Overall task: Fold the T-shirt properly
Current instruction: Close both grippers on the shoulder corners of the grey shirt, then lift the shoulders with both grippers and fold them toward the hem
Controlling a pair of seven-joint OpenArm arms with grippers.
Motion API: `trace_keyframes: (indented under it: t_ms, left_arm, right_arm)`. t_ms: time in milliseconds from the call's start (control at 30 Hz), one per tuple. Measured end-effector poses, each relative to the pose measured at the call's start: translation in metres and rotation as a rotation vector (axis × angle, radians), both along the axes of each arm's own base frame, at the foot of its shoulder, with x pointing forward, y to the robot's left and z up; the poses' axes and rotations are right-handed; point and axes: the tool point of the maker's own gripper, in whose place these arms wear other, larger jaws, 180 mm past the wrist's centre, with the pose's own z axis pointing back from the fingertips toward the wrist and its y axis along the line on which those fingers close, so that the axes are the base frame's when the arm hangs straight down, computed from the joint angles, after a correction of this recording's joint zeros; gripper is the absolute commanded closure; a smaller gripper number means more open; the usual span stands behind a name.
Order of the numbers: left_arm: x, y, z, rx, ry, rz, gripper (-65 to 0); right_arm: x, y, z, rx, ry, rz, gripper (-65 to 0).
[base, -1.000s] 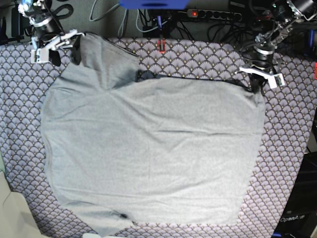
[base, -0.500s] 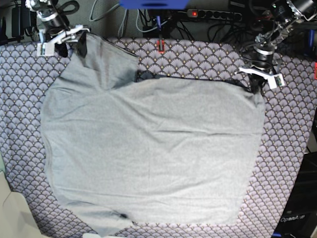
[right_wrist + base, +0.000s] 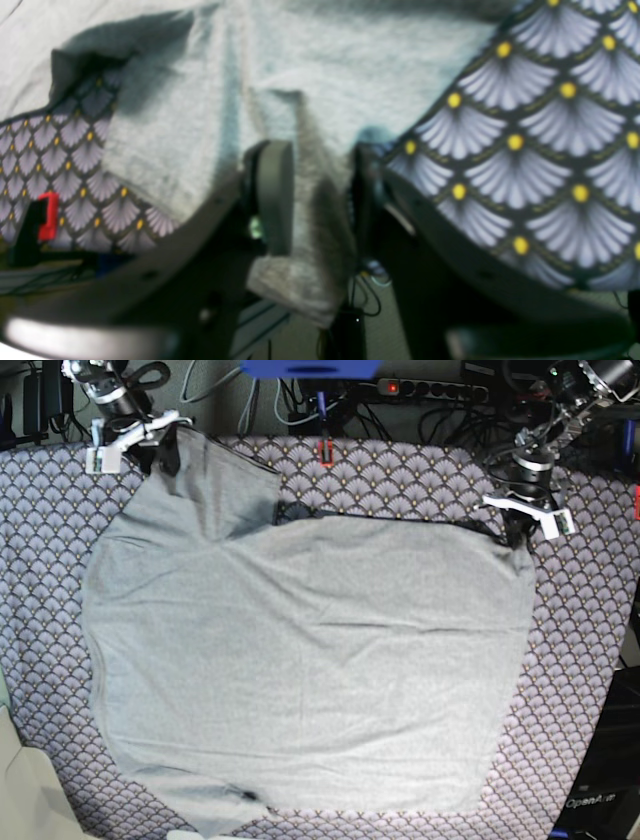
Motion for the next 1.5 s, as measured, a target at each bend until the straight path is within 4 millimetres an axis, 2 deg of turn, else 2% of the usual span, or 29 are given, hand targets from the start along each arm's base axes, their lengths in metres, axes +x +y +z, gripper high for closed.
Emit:
trace_keyframes:
  t_ms: [167,200,300,433,567,667,800,933,1167,1300,1500]
  left_arm:
    - [0.000,0.000,0.000,0.000,0.000,0.000,0.0]
    - [0.000,0.000,0.000,0.000,0.000,0.000,0.0]
    - [0.000,0.000,0.000,0.000,0.000,0.000,0.0]
    - [0.000,0.006,0.000,0.013,0.011,-0.007,0.0]
    - [0.004,0.007,0.004,0.010,0.014,-0.003,0.0]
    - [0.012,0.001,0.014,-0.007,-0.014,-0.020,0.0]
    - [0.021,0.001,0.030,0.000,-0.044,-0.040,0.0]
    - [0.044,-0.001,0.051,-0.004,-0.112,-0.055,0.0]
    - [0.067,0.002,0.068,0.002,-0.158,-0.053,0.0]
    - [0.085,-0.003,0.069,-0.015,-0.108,-0.076,0.0]
    - [0.119,-0.005,0.093,-0.018,-0.139,-0.092,0.0]
  right_arm:
    - [0.000,0.000,0.000,-0.001,0.001,0.000,-13.6]
    - [0.000,0.000,0.000,0.000,0.001,0.000,-11.7]
    - [0.000,0.000,0.000,0.000,0.001,0.000,0.0]
    - [0.006,-0.003,0.003,-0.012,-0.012,0.005,0.0]
    - [0.017,-0.014,0.022,-0.052,-0.068,0.005,0.0]
    - [0.023,-0.018,0.038,-0.088,-0.102,0.013,0.0]
    - [0.038,-0.017,0.069,-0.123,-0.190,0.042,0.0]
    - [0.045,-0.019,0.070,-0.153,-0.162,0.072,0.0]
    - [0.087,-0.036,0.089,-0.232,-0.191,0.109,0.0]
    - [0.111,-0.045,0.103,-0.285,-0.204,0.144,0.0]
    - [0.142,-0.054,0.124,-0.339,-0.234,0.153,0.0]
